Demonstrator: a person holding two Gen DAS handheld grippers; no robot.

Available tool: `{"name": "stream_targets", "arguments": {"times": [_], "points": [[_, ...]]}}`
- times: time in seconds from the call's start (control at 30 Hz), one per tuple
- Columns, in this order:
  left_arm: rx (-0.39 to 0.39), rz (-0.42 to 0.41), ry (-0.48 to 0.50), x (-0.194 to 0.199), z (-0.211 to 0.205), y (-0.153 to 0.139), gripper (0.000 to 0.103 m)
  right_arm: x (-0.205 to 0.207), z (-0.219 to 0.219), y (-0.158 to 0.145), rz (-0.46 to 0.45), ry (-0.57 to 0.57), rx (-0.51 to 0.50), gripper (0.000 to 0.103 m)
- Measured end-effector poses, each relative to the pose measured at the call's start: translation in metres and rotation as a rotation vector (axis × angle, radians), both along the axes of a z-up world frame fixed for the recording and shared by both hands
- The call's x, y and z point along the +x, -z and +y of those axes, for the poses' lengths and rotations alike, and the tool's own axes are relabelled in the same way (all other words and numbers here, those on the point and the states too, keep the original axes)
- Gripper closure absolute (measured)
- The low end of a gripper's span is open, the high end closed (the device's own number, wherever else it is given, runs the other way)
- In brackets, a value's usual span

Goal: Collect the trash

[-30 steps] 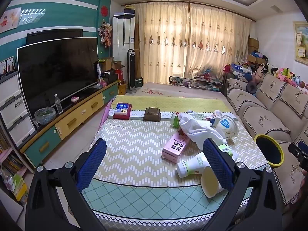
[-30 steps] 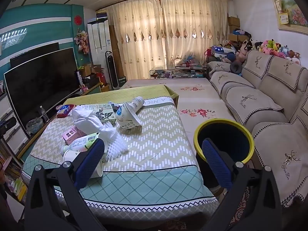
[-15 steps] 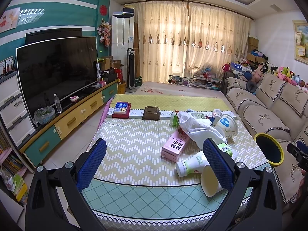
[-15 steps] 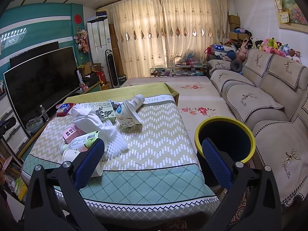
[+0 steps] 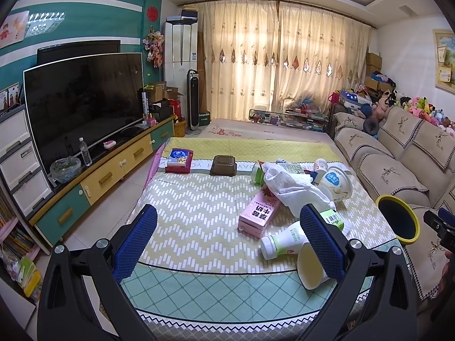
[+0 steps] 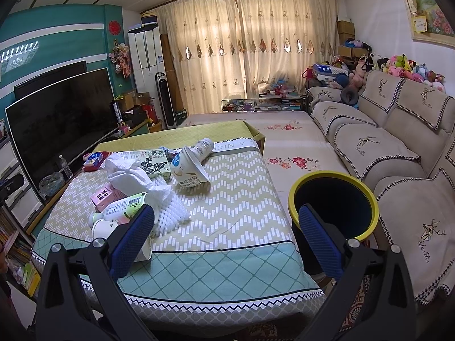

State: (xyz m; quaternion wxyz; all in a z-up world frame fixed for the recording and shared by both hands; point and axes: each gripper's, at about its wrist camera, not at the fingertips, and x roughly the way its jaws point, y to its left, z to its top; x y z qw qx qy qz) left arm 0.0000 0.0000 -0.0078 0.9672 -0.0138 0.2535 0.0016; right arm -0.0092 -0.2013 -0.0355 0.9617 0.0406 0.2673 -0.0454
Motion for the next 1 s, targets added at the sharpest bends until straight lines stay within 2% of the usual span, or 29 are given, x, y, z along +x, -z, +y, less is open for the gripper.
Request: {"name": "stream_targets", "arguments": {"times": [1.0], "points": [[-0.001, 0.009, 0.002, 0.0017, -0.0013, 0.005, 0.004, 0.0005, 0.0, 0.0008, 0.004, 0.0, 0.0, 0.006]]}}
